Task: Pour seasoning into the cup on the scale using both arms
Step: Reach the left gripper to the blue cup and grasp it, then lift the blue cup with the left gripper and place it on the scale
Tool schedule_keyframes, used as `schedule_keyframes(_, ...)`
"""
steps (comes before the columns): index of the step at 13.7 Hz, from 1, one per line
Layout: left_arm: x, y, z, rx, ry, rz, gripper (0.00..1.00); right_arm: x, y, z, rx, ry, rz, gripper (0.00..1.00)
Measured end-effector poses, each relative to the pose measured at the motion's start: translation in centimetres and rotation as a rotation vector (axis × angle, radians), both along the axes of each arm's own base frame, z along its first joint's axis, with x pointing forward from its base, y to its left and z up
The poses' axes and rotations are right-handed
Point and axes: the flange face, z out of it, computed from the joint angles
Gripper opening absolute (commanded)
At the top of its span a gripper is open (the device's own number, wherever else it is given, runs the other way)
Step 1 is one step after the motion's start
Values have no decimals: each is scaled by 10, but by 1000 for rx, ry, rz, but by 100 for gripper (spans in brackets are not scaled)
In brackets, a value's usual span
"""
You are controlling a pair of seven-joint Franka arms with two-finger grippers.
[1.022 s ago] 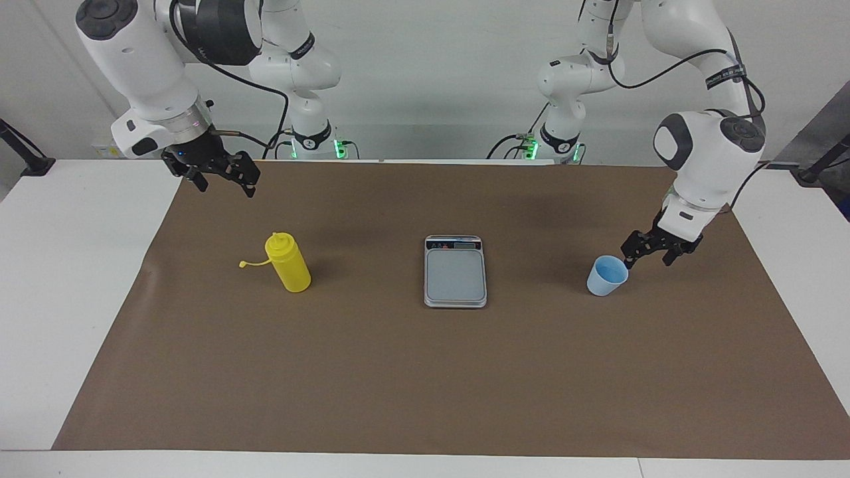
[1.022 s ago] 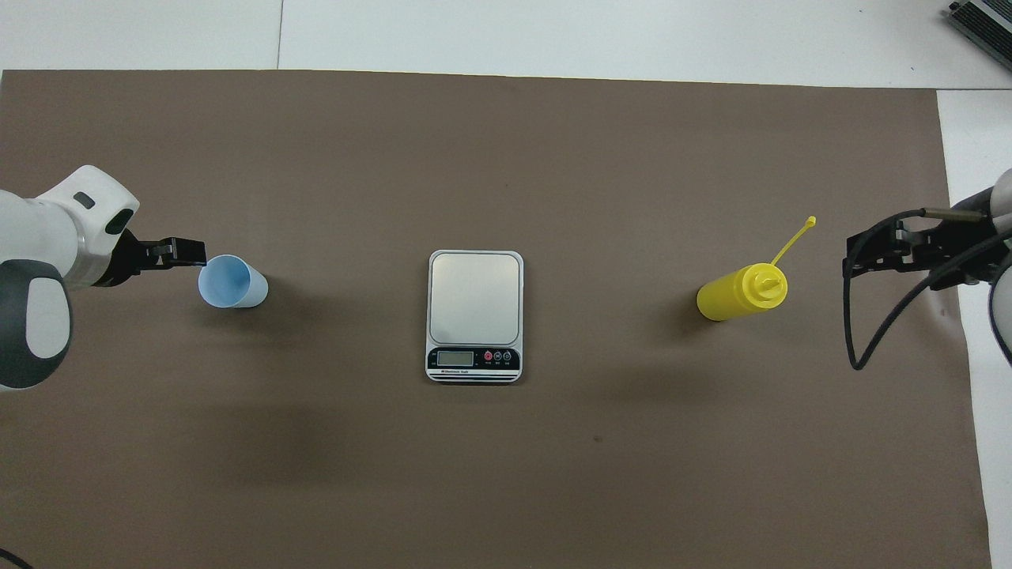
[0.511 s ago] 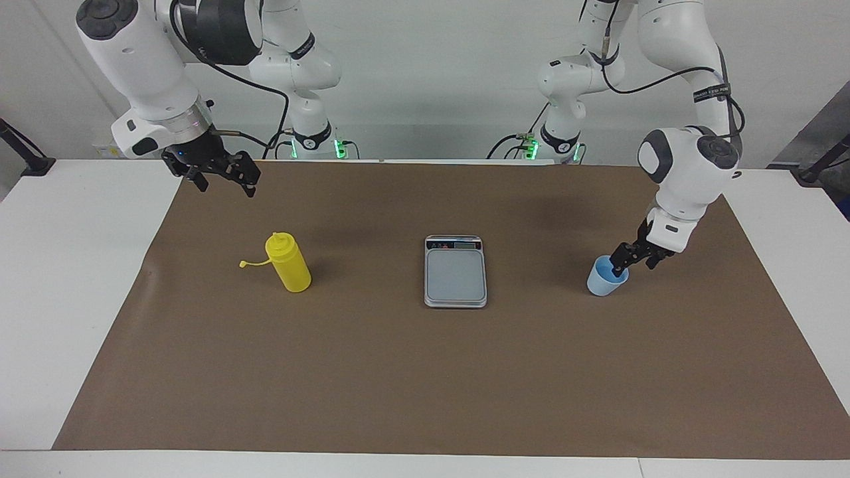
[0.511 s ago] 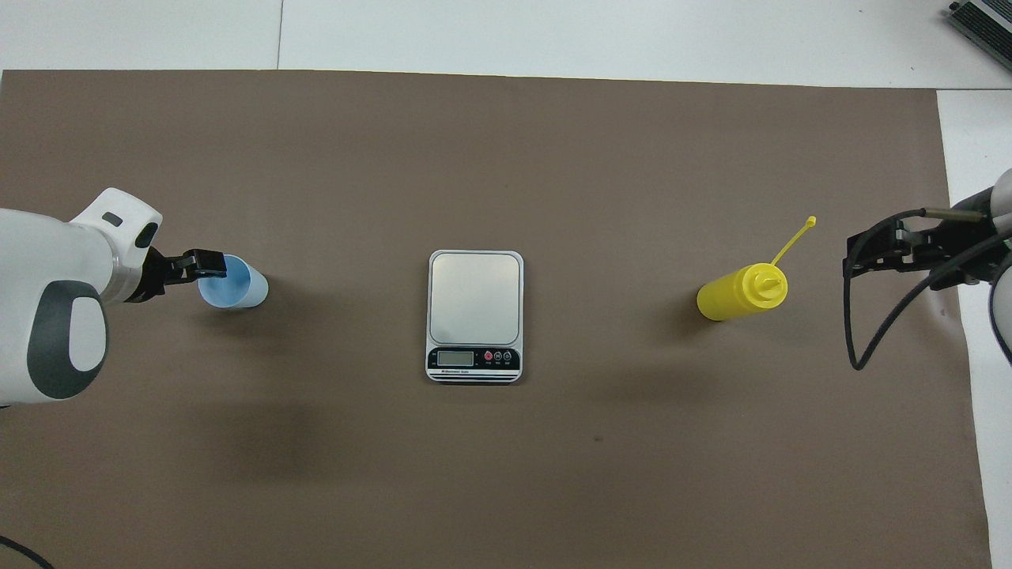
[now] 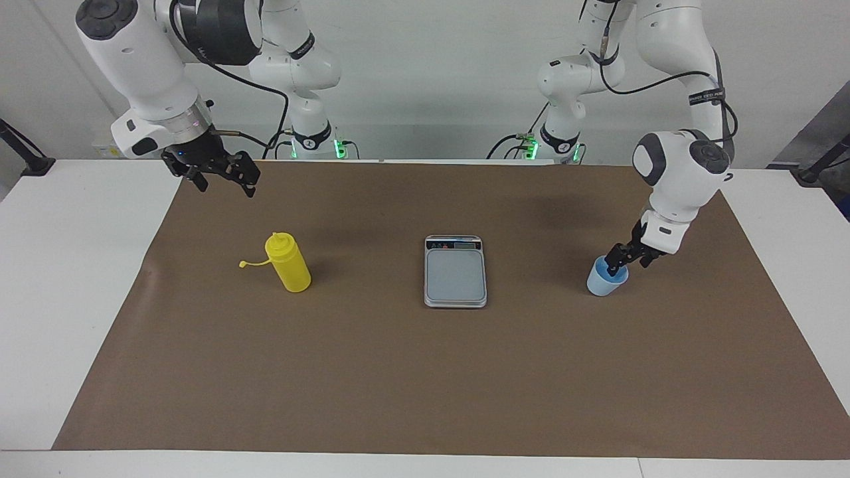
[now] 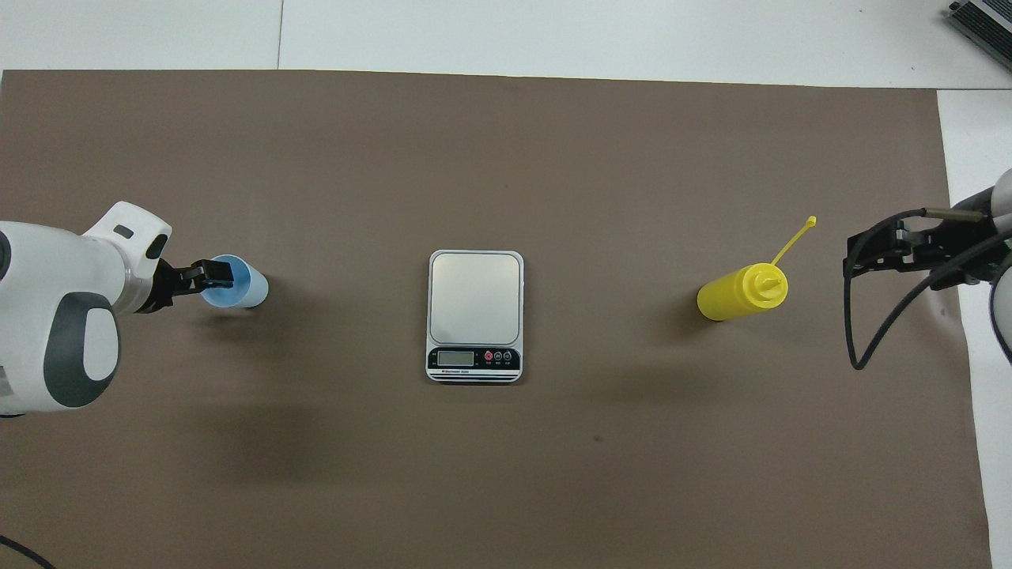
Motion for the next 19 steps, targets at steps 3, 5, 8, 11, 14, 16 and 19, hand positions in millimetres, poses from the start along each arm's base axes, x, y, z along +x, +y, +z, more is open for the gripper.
schedule_keyframes(3, -2, -5, -5, -1, -7, -1, 43, 0, 0, 0, 0, 0, 0, 100)
schedule_keyframes(5, -2, -8, -5, -1, -9, -4, 0, 0, 0, 0, 0, 0, 0, 100)
schedule_keyframes(8, -2, -8, -7, -2, -7, -4, 0, 0, 0, 0, 0, 0, 0, 100)
schedule_keyframes(11, 0, -9, -4, -4, -12, -6, 0, 0, 0, 0, 0, 0, 0, 100)
schedule_keyframes(14, 10, -10, 15, -5, -3, -11, 0, 0, 0, 0, 0, 0, 0, 100)
schedule_keyframes(16, 25, -11, 48, -7, -3, -23, 0, 0, 0, 0, 0, 0, 0, 100)
schedule_keyframes(19, 42, -35, 108, -11, -11, -72, 0, 0, 0, 0, 0, 0, 0, 100)
